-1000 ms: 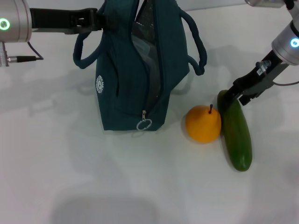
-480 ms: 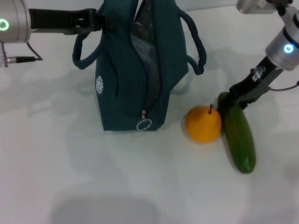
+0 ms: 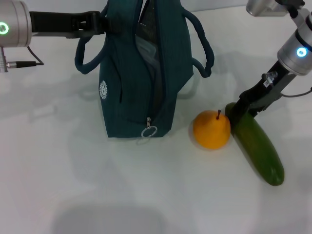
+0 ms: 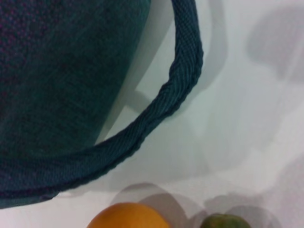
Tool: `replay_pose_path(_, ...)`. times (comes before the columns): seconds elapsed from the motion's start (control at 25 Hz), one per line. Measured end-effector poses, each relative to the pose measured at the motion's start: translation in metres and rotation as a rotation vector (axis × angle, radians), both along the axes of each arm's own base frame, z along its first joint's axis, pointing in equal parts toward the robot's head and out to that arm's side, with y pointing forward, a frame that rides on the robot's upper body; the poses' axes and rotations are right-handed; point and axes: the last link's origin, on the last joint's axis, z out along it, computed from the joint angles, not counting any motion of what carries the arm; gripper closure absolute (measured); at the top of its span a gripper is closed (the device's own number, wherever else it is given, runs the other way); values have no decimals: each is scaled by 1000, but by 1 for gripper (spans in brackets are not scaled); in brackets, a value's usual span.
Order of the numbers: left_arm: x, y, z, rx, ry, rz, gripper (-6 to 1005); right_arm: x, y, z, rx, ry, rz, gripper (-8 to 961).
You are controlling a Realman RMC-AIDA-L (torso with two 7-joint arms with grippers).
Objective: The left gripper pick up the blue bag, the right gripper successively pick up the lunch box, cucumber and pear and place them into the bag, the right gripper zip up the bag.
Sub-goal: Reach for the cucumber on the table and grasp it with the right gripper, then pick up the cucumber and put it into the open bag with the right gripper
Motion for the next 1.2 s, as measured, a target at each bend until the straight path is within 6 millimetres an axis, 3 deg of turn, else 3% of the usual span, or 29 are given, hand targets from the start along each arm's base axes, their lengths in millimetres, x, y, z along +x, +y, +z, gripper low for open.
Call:
replay_pose_path(0.28, -1, -1, 0, -4, -1, 1, 954, 4, -1, 7, 6, 3, -10, 370)
replay_pose_path(0.48, -2, -1, 0, -4, -1, 4, 954, 14, 2, 24, 69, 6, -11, 374)
replay_pose_path(0.64, -4, -2, 0, -4, -1, 9, 954, 21, 7, 48, 176, 61, -16, 375)
replay_pose_path(1.0, -6, -3, 0, -4, 0, 12, 954, 34, 7, 120, 500, 404, 38, 377)
replay_pose_path(1.2, -7, -1, 3, 2, 5, 13, 954, 31, 1, 143, 593, 553, 96, 378)
